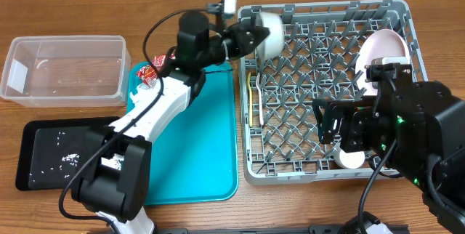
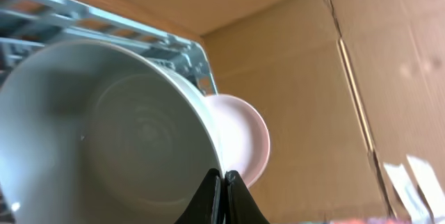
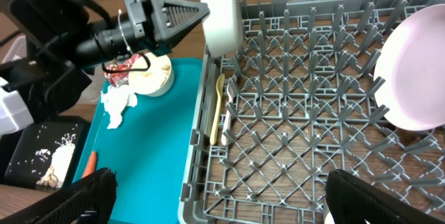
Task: Sort waste into correct bins and load items into the dishwasher rack
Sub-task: 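Carry the empty bowl to the rack and set it upside down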
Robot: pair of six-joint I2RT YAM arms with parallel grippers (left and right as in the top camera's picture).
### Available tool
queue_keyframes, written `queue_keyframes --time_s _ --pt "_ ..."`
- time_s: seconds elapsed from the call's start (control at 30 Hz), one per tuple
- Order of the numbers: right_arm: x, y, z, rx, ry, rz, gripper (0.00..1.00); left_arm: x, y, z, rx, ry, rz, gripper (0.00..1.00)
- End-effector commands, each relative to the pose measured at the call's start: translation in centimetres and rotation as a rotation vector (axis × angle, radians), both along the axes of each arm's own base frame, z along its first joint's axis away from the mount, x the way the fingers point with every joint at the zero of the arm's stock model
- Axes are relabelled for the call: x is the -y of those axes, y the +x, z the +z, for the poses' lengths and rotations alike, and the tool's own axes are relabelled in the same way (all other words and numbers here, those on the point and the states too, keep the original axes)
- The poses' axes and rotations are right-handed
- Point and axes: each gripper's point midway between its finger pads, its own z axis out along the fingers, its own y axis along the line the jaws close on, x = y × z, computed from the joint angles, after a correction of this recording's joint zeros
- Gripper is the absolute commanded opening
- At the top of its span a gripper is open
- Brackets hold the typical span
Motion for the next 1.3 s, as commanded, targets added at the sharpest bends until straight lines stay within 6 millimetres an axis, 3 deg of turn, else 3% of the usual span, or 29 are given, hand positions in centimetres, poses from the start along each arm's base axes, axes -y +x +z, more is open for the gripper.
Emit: queue_keyframes --time_s 0.0,0.2,0.3,0.5,0.73,1.07,1.27 --pt "0.4 0.0 0.7 0.023 0.01 -0.017 1.0 -0.8 -0.4 -1.7 -0.035 -0.039 0.025 0.04" --pt "0.3 0.0 0.7 0.023 0.011 -0.016 1.0 -0.6 -1.9 0.5 0.16 -0.098 -0.032 0.04" --pt "0.3 0.1 0.8 0.028 0.014 -0.017 1.0 -0.4 -2.3 0.7 0.175 -0.098 -0.059 0.04" --pt "0.2 0.1 1.0 0.027 0.036 -0.033 1.0 0.2 -2.9 -0.9 0.131 -0.096 -0.075 0.04" --pt "0.2 0.1 1.0 0.027 0.035 -0.033 1.0 2.1 -4.0 -1.3 0.191 -0.127 -0.149 0.04" --pt "0.3 0.1 0.9 0.024 0.034 -0.033 1.0 2.4 -3.5 -5.0 0.135 -0.1 -0.152 0.04" --pt "0.3 0.1 0.9 0.024 0.034 -0.033 1.0 2.5 -3.7 -5.9 0.125 -0.099 -0.174 0.04"
